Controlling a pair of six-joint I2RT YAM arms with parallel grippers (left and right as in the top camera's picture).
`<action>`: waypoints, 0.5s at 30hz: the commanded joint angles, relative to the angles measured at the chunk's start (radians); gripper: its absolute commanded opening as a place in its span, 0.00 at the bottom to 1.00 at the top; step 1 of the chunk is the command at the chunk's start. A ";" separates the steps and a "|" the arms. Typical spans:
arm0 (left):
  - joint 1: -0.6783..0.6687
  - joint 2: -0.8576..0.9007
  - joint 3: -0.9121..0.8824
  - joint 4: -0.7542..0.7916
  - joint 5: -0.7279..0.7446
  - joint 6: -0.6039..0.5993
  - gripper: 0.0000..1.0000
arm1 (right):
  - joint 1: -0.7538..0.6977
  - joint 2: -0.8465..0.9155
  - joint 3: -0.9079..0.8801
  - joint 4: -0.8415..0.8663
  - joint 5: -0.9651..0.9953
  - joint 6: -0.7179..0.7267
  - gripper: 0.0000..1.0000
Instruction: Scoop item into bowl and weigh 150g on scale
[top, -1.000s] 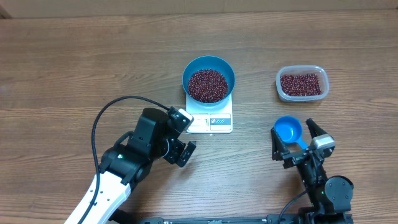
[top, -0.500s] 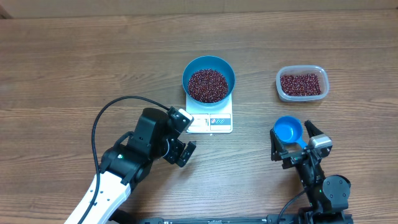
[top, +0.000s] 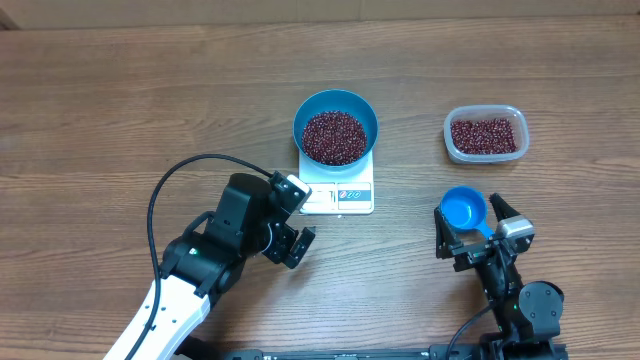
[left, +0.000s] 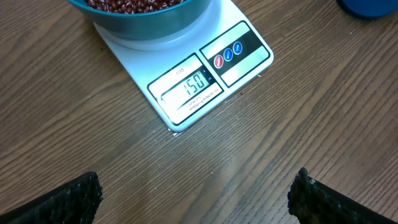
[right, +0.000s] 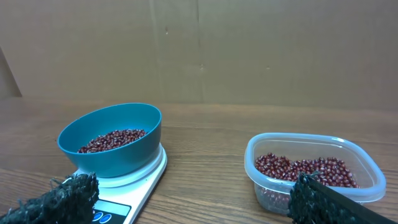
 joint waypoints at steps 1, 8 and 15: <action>-0.002 0.005 -0.001 0.002 -0.007 -0.017 1.00 | 0.006 -0.012 -0.011 0.006 0.010 -0.005 1.00; -0.001 0.005 -0.001 0.001 -0.021 -0.017 0.99 | 0.006 -0.012 -0.011 0.006 0.010 -0.005 1.00; 0.000 -0.030 -0.007 -0.029 -0.027 -0.013 0.99 | 0.006 -0.012 -0.011 0.006 0.010 -0.005 1.00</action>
